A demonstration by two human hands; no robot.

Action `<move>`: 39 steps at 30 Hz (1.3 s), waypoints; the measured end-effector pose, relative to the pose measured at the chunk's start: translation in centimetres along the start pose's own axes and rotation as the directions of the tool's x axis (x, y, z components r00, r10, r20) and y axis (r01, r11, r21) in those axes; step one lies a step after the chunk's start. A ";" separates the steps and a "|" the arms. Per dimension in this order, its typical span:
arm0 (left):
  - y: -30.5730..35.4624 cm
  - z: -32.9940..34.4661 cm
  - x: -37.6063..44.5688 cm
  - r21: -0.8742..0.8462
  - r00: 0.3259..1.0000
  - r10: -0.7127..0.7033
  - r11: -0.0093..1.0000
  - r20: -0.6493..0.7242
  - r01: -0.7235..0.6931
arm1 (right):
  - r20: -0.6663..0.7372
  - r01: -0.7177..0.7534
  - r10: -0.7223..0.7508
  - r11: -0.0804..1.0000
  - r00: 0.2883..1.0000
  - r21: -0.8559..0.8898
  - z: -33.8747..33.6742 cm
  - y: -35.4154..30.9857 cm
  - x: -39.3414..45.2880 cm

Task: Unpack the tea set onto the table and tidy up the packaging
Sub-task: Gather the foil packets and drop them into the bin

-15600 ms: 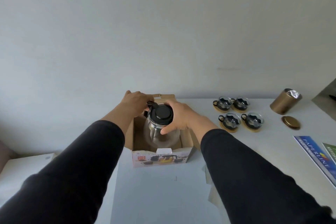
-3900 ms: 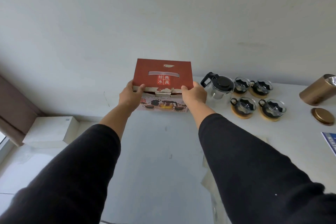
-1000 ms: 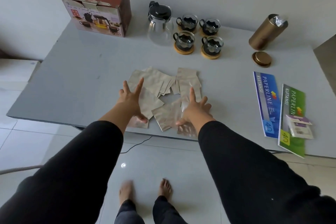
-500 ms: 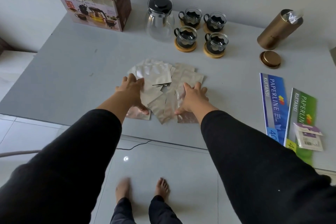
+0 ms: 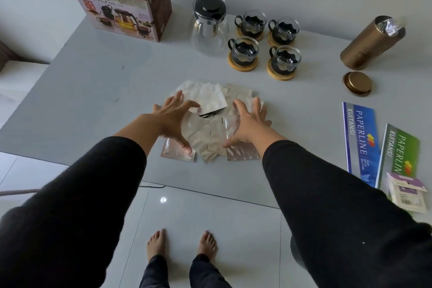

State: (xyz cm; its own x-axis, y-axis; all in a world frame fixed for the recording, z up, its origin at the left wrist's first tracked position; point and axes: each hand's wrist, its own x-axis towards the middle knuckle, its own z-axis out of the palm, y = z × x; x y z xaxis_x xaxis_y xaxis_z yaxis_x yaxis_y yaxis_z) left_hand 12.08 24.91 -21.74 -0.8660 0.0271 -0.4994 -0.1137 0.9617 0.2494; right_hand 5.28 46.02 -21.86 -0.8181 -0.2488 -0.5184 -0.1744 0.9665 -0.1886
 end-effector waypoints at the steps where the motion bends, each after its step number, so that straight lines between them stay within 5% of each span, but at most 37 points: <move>1: -0.3 -0.3 -0.2 0.005 1.000 -0.013 1.000 0.025 0.013 | 0.025 -0.008 0.007 1.000 1.000 0.010 -0.1 -0.1 0.0; 7: -0.4 0.5 -0.4 0.160 0.999 0.034 0.986 0.030 -0.038 | 0.006 0.062 -0.062 0.996 0.998 0.066 -0.1 -1.7 0.4; 19: 0.4 0.9 0.3 0.017 0.989 0.035 0.999 -0.144 -0.033 | -0.138 0.183 -0.153 0.955 0.979 0.236 -0.7 -2.1 0.7; 28: 1.3 0.4 0.7 0.052 0.995 -0.023 0.998 -0.095 0.028 | -0.128 0.048 -0.001 0.931 0.992 0.362 -1.6 -1.7 -0.2; 39: 1.2 1.1 1.4 0.003 0.990 -0.033 0.999 -0.138 0.033 | 0.035 -0.237 0.271 0.764 0.962 0.600 -2.2 -2.5 0.7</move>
State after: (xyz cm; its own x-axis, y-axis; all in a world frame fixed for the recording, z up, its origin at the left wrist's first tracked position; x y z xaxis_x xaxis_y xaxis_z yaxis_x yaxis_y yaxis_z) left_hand 11.30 26.37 -23.04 -0.9206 -0.0423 -0.3881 -0.1414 0.9628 0.2304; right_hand 3.97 43.56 -19.90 -0.8150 0.0199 -0.5792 0.3891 0.7593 -0.5215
